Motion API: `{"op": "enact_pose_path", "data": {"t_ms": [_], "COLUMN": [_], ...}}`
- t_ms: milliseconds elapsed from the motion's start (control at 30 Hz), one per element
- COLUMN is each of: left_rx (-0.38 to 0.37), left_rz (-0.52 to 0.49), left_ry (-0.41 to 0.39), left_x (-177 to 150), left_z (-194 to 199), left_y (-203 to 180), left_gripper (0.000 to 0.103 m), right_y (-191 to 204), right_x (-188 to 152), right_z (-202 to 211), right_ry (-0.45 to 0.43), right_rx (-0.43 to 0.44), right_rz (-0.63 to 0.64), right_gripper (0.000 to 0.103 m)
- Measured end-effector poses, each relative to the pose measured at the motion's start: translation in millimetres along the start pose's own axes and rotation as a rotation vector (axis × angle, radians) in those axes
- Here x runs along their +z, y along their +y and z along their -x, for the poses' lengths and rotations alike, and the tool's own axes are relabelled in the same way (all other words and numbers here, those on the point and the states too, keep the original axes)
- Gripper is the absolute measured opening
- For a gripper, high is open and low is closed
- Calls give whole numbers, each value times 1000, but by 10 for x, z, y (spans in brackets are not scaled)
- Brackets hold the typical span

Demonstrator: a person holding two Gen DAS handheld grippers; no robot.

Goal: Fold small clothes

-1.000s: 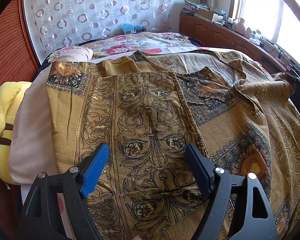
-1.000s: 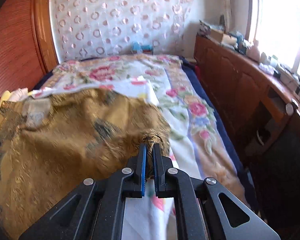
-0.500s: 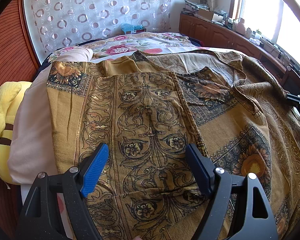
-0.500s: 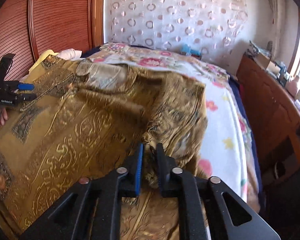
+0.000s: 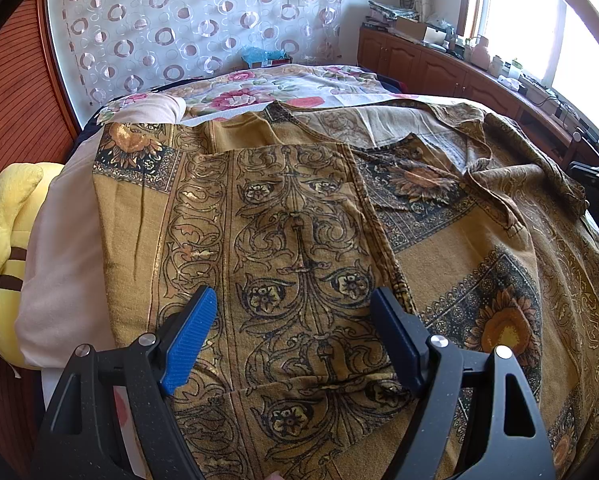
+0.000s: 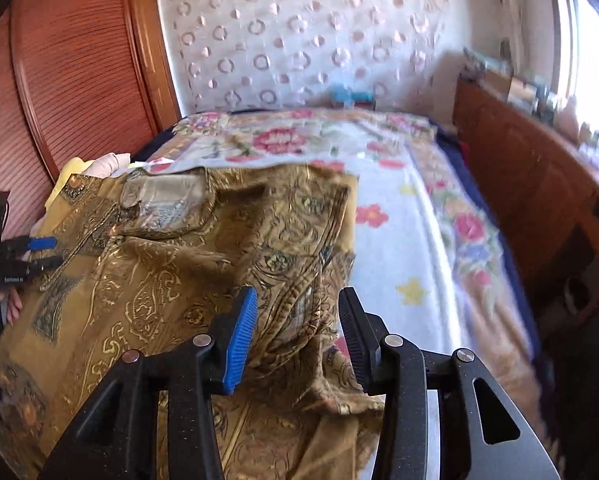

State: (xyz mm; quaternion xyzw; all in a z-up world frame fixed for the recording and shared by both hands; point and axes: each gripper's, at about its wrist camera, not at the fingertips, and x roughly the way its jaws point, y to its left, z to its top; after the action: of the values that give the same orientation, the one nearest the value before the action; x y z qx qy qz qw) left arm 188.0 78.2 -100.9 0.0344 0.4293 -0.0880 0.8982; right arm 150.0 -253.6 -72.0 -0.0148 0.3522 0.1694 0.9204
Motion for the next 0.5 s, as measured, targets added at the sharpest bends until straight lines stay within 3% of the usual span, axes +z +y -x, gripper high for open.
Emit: {"op": "enact_pose_path", "data": {"t_ms": [133,200,300,500], "left_rx": [0,0,0,0], "left_rz": [0,0,0,0], "left_ry": [0,0,0,0], "left_x": [-1,-1,-2,-3], "left_z": [-1,-1,-1,-2], "left_y": [5,5,6,8], "left_gripper": [80,80,80,80], "right_y": [50,117,214,272], "right_x": [12,42,110,123], "right_z": [-195,-225,-216,54], "right_ry": [49,50,39,-27], "right_rx": [3,14,39,45], "right_rz": [3,19,66,113], "right_gripper": [43,37,18,17]}}
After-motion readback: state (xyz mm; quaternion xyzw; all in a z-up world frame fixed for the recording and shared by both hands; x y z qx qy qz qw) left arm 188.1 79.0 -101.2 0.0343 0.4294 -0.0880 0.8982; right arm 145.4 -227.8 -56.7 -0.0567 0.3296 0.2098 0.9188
